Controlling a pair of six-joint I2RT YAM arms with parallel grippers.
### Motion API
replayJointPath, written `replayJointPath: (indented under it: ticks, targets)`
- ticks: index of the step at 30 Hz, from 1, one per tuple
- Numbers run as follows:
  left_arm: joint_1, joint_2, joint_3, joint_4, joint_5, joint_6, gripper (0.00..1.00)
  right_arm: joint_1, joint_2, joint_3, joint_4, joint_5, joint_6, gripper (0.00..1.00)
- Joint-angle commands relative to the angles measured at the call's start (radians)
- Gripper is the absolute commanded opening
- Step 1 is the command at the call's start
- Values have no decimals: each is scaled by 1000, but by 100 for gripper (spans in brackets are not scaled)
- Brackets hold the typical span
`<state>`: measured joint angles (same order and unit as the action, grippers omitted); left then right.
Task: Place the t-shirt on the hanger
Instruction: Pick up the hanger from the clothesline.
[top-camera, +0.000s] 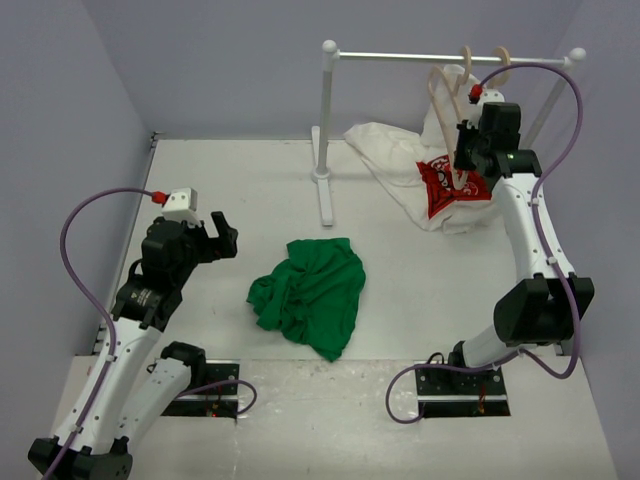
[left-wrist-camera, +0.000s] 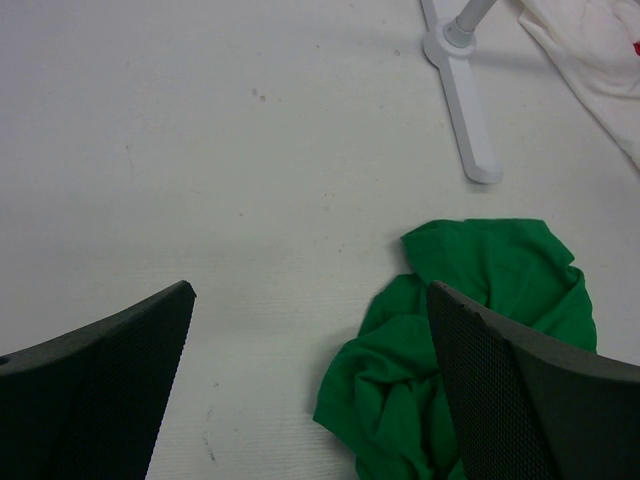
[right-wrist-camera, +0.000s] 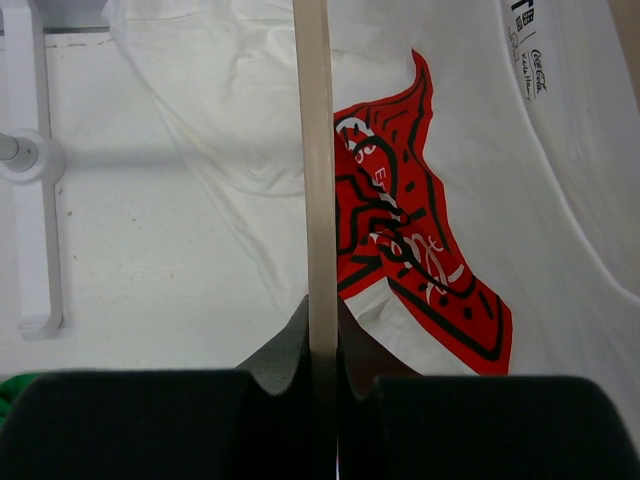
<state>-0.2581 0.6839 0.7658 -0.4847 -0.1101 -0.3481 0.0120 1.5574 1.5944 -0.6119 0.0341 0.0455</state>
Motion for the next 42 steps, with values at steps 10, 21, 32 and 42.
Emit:
replayJointPath:
  ticks: [10,21,32,42]
  targets:
    - [-4,11,4,31,18,-2,100,-4,-109,-103,245,-81,65,0]
    - [-4,61,-22,52,171,-92,100,-4,-147,-154,368,-68,72,0]
    - [-65,258,-110,171,294,-165,99,74,-445,-323,155,-53,192,0]
    - [-370,436,-102,207,172,-201,73,197,-707,-455,84,-95,208,0]
